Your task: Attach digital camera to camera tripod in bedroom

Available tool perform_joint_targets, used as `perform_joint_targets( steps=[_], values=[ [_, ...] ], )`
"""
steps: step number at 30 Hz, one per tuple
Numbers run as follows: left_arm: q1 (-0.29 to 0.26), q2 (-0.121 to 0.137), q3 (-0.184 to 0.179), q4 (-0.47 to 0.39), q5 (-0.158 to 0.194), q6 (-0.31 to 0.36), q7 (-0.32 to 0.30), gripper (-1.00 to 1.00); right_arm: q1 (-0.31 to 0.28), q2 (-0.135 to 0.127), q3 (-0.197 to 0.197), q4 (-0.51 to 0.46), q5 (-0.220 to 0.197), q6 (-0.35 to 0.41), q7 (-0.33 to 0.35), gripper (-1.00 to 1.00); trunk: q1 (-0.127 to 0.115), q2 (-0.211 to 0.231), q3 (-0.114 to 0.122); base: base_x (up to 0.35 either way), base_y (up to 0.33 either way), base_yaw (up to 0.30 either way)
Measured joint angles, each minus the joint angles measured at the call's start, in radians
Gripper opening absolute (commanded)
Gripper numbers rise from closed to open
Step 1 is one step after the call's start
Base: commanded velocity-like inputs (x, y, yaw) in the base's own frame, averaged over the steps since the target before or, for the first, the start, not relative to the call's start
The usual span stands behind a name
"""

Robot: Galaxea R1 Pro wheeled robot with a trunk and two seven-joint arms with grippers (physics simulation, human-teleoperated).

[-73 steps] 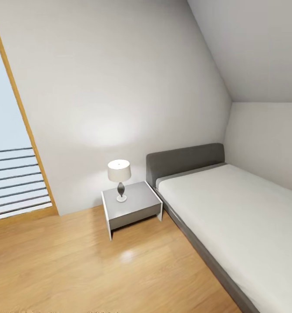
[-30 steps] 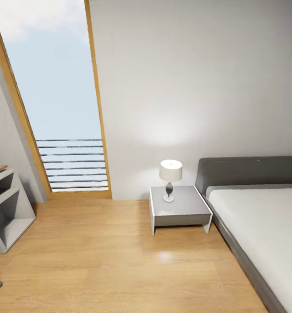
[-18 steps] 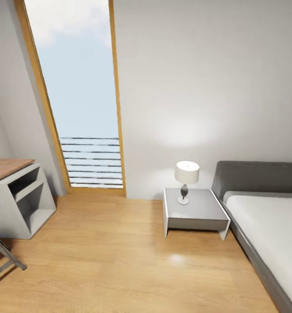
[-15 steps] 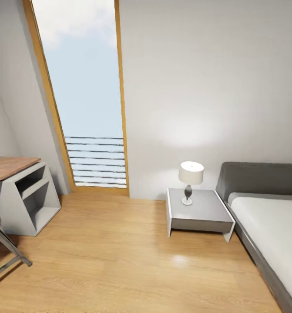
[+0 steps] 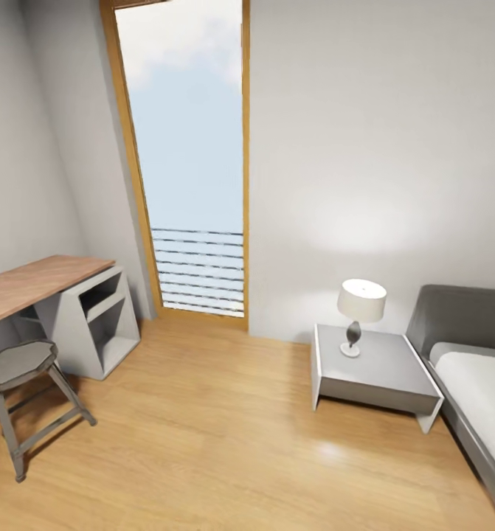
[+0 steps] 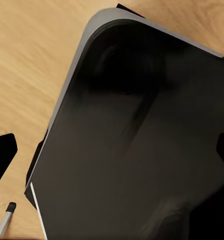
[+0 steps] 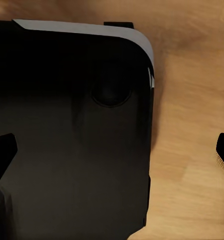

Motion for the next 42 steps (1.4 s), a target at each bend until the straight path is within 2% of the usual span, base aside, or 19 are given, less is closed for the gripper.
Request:
perform_joint_targets(
  steps=[13, 24, 42],
  values=[
    [0.000, 0.000, -0.001, 0.000, 0.000, 0.000, 0.000, 1.00, 0.000, 0.001, -0.001, 0.007, -0.001, -0.004, 0.003, 1.00, 0.000, 0.000, 0.000, 0.000, 0.000, 0.293],
    [0.000, 0.000, -0.001, 0.001, 0.000, 0.001, 0.000, 1.00, 0.000, 0.001, 0.029, 0.015, -0.001, -0.004, 0.003, 1.00, 0.000, 0.000, 0.000, 0.000, 0.000, 0.291],
    [0.000, 0.000, -0.001, 0.000, 0.000, 0.000, 0.000, 1.00, 0.000, 0.002, 0.035, 0.015, -0.001, -0.004, 0.000, 1.00, 0.000, 0.000, 0.000, 0.000, 0.000, 0.291]
  ],
)
